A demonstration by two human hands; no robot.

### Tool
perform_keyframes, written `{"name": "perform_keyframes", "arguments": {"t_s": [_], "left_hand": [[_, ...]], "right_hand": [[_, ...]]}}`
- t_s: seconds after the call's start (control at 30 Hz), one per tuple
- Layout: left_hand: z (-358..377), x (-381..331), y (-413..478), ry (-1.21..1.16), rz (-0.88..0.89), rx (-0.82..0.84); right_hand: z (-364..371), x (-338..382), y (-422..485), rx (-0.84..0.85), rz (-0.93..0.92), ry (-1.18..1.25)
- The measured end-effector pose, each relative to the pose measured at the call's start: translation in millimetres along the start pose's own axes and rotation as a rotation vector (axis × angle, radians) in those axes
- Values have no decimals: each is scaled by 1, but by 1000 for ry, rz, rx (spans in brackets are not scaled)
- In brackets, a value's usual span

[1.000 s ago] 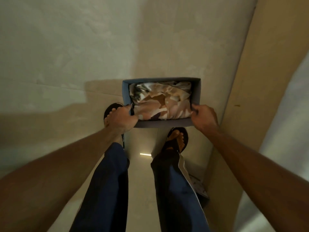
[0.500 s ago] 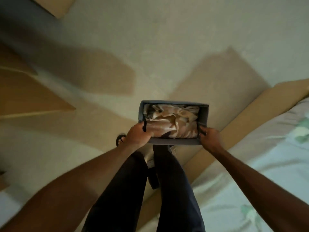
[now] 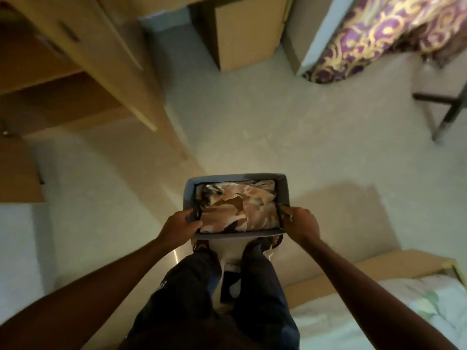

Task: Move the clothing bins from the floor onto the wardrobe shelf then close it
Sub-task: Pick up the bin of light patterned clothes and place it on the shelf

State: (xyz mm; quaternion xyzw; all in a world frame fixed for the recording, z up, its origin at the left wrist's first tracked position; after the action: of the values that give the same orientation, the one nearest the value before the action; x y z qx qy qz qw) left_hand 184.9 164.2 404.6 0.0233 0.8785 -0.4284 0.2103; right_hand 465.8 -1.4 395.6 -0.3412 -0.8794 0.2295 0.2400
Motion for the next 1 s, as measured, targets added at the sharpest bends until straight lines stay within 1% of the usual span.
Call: {"name": "perform_keyframes", "arguments": {"t_s": [0.1,0.27,0.4,0.43,0.6,0.8,0.87,1.0], "left_hand": [[-53,43,-18,-49,-9,-94],[-121,121,-61,-103,-145,-312],[-154,188,-109,-244,-279,-482],[-159,202,-118,-271,-301,-506],[-199,294,-175,-405,-435,-660],[-276,357,-211,-494,-454,-843],[-304,364,-206,-469,-469,-853],[-380,364,-168,-373,-438,-858]], "right_hand": [[-11,74,-2,-16,-173,-78],[-9,201,-6,10,-429,-158],[5,298,-15,76,-647,-206],[8,315,-18,82,-689,-204],[48,443,-49,138,-944,-274],[78,575,-79,142,-1071,-269],[73,607,-79,123,-1081,-227],[41,677,-48,20,-1078,-146]]}}
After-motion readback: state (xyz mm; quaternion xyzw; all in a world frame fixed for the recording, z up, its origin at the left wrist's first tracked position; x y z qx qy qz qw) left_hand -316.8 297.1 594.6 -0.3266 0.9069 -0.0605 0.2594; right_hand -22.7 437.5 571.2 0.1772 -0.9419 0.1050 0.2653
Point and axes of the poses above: each hand's wrist, its own y-axis towards the middle knuckle, its own z-axis out of the palm, x = y × z, the point moved 7 cm from there along y, towards the middle knuckle, and after that the axes turned 4 degrees about -x, right-handed, at the moved point
